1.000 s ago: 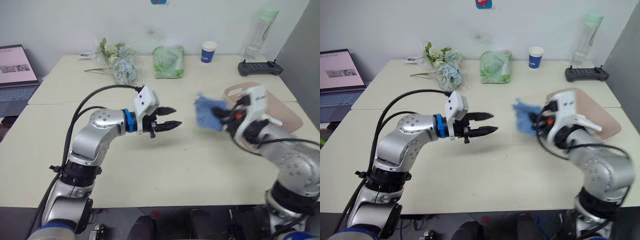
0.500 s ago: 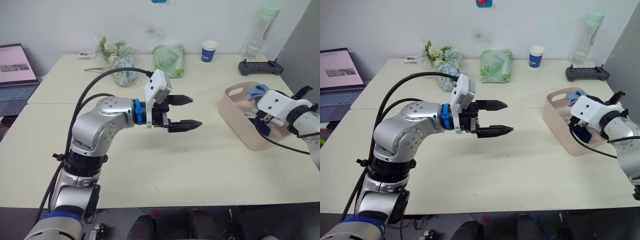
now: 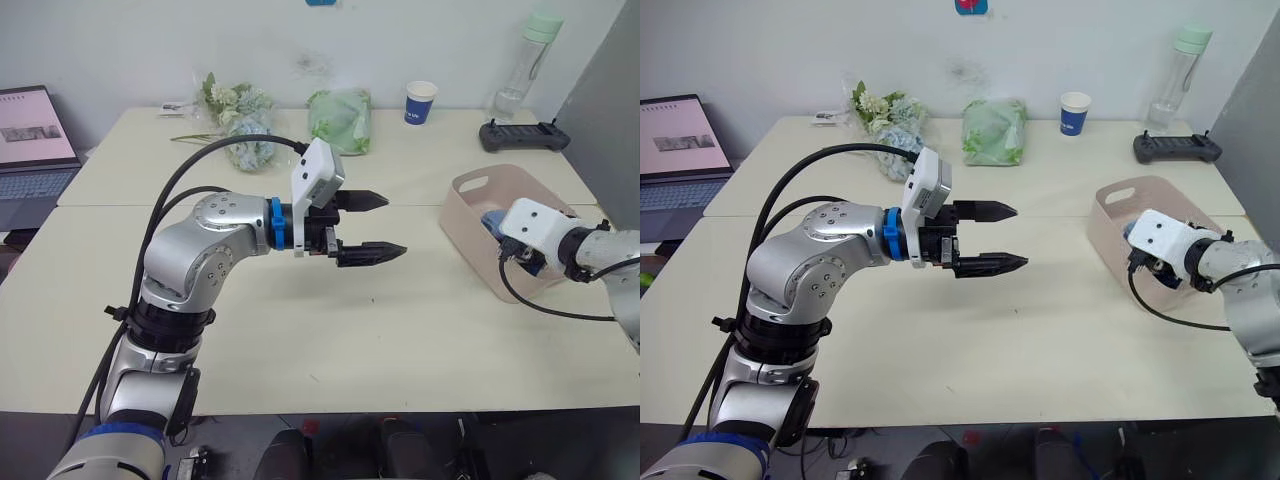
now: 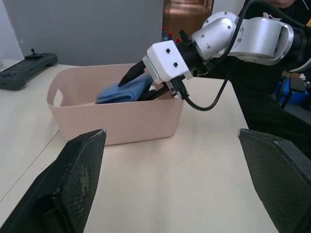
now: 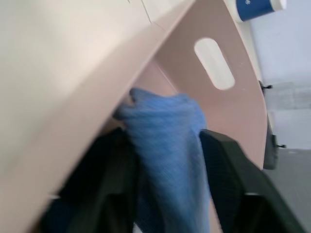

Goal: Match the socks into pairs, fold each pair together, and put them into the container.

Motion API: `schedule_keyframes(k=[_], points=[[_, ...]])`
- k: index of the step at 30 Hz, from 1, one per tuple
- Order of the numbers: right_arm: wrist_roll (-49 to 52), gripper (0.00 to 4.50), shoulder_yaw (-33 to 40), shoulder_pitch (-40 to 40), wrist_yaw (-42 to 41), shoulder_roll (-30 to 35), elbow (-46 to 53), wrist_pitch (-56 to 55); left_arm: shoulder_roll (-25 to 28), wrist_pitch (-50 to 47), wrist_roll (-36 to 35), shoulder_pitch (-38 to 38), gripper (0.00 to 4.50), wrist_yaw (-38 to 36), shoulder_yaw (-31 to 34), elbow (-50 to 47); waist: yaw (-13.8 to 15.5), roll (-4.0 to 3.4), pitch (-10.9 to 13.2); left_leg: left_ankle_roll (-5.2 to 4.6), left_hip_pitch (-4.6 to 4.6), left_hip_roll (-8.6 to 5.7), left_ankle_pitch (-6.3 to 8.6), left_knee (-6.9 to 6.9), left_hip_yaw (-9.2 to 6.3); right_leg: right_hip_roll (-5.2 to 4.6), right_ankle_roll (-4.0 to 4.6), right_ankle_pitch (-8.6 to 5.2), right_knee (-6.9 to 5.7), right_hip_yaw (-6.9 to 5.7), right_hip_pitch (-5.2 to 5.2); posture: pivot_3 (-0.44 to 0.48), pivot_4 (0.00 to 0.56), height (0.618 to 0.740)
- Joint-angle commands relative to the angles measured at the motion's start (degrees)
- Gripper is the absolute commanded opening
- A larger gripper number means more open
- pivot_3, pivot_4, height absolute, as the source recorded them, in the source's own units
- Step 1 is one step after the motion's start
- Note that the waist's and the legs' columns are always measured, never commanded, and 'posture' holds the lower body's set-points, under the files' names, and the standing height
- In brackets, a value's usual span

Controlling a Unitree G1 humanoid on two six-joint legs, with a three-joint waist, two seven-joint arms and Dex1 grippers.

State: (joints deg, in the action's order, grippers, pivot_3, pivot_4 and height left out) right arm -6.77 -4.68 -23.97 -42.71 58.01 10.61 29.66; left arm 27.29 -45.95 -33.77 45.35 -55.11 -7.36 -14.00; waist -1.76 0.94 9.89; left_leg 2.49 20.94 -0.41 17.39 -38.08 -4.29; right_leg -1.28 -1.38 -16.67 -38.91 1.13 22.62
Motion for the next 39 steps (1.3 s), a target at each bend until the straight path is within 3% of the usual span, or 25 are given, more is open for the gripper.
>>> schedule_keyframes(k=[1, 7, 15, 19, 26, 31, 39], points=[[4.6, 3.55, 5.0, -3.4, -3.7, 0.8, 4.7, 8.0, 0.6, 1.4, 0.4, 1.1, 4.50, -0.2, 0.2, -0.4, 0.0, 0.00, 0.0, 0.00, 0.00, -0.01, 0.00, -0.01, 0.01, 0.00, 0.00, 0.00, -0.01, 0.00, 0.00, 0.000, 0.150, 0.740], [11.9, 3.55, 10.1, -5.2, -9.6, 3.4, 9.2, 17.5, 1.3, 2.9, 1.8, 1.0, 4.50, -1.0, 0.0, 0.5, 0.1, -0.01, 0.0, -0.01, 0.00, 0.00, 0.00, -0.01, -0.06, 0.00, 0.01, 0.00, 0.00, -0.06, -0.01, 0.000, 0.150, 0.740], [16.0, 3.55, 14.6, -5.4, -12.7, 9.4, 8.2, 16.4, 3.5, 4.5, 2.7, 0.3, 4.50, -2.2, 0.4, 1.0, 0.1, -0.02, 0.0, -0.24, 0.00, -0.01, 0.14, -0.02, 0.00, -0.06, 0.01, 0.00, 0.03, -0.04, -0.02, 0.000, 0.150, 0.740], [11.4, 3.55, 7.8, -13.8, -4.6, 1.2, 0.8, 12.3, 3.4, 5.2, 3.2, 0.3, 4.50, -2.3, -0.1, 1.3, -0.3, -0.01, 0.0, -0.23, -0.12, 0.04, 0.13, -0.04, 0.10, -0.06, 0.09, 0.06, -0.06, -0.04, -0.02, 0.000, 0.150, 0.740], [3.8, 3.55, -1.0, -19.8, 2.5, -8.3, -15.2, 3.9, 3.2, 5.5, 3.4, -0.7, 4.50, -2.2, -0.7, 0.4, 0.0, -0.01, 0.0, 0.04, 0.07, 0.04, -0.02, -0.05, 0.02, -0.07, 0.10, 0.06, -0.01, -0.02, 0.07, 0.000, 0.150, 0.740], [-1.3, 3.55, -4.7, -20.3, 1.3, -6.5, -23.8, -1.0, 3.7, 5.6, 3.5, -1.6, 4.50, -2.0, -0.8, -0.5, 0.3, -0.01, 0.0, 0.05, 0.72, 0.00, -0.03, -0.24, -0.02, -0.12, 0.11, 0.07, -0.04, -0.05, 0.66, 0.000, 0.150, 0.740], [-0.7, 3.55, -3.5, -18.5, -2.5, -5.2, -22.3, 0.9, 3.4, 6.0, 3.8, -2.4, 4.50, -1.6, -1.1, -0.7, 0.2, -0.02, 0.0, 0.02, 0.99, 0.00, -0.01, -0.68, -0.11, -0.11, 0.07, 0.18, -0.11, -0.13, 0.70, 0.000, 0.150, 0.740]])
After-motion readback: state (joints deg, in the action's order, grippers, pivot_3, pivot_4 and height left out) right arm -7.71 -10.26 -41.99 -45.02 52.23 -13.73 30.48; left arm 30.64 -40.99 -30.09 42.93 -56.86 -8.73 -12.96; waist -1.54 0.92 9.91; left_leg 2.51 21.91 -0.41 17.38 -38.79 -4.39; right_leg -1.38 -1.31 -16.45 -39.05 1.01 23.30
